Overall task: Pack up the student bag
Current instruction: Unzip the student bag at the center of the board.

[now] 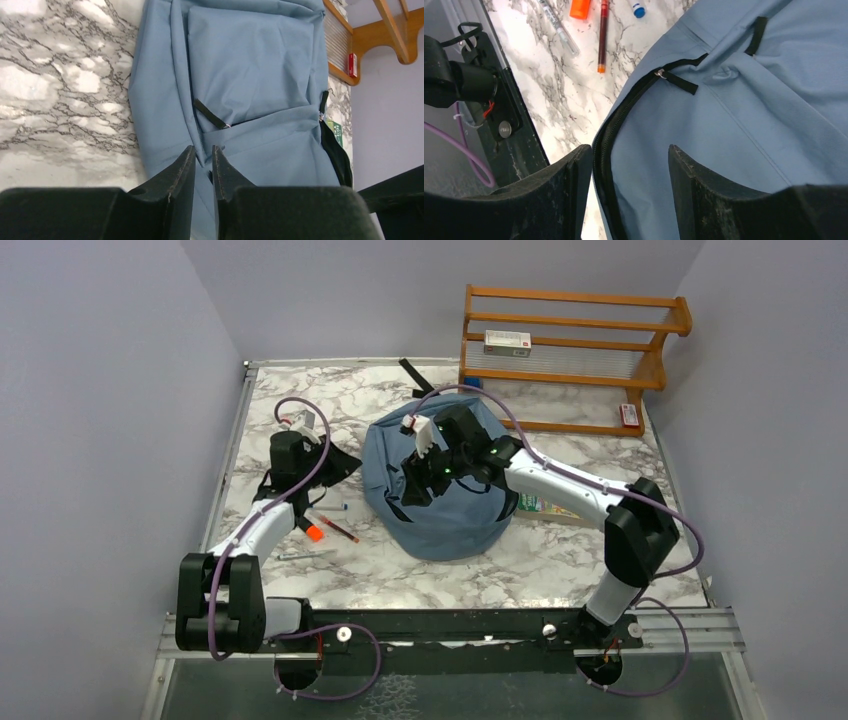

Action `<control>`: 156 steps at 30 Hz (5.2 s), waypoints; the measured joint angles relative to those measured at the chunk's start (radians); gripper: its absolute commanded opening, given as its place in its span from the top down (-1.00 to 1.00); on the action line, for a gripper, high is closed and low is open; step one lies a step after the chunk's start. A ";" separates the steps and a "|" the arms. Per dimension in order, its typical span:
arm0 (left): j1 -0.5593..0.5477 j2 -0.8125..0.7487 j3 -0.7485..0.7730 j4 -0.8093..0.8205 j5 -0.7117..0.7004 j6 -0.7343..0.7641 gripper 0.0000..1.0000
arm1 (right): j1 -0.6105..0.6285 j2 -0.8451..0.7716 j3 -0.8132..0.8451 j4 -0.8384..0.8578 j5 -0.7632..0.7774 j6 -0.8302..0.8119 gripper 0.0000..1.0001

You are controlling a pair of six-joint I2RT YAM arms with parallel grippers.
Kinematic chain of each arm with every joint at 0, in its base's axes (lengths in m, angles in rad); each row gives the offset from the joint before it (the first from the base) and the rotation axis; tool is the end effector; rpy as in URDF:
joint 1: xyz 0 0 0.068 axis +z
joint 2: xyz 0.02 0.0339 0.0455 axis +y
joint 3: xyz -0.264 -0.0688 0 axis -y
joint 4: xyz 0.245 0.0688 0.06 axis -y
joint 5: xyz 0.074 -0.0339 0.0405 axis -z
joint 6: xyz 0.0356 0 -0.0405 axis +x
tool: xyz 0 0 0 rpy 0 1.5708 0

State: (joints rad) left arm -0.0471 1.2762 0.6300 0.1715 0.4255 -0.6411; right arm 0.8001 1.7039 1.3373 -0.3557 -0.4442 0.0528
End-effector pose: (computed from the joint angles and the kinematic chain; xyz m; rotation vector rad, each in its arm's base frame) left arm 0.2687 -0.0274 0.2179 -0.3485 2.0816 -0.8564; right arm 0.2572 0.2868 0.2732 -1.0950 2.1276 0.9342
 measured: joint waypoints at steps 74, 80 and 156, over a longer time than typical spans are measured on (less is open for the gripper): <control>-0.140 0.077 -0.059 0.003 0.175 -0.176 0.21 | 0.043 -0.193 -0.501 0.481 0.125 -0.119 0.99; -0.145 0.078 -0.028 -0.013 0.182 -0.174 0.30 | 0.043 -0.255 -0.526 0.595 0.201 -0.094 0.99; -0.325 0.039 -0.030 -0.137 -0.124 -0.051 0.13 | 0.043 -0.243 -0.609 0.675 0.189 -0.027 0.99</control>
State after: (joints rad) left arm -0.3721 1.3155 0.6003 0.0341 0.3019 -0.6918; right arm 0.8433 1.4605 0.7280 0.3195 -0.2554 0.0257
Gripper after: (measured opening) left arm 0.508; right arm 0.023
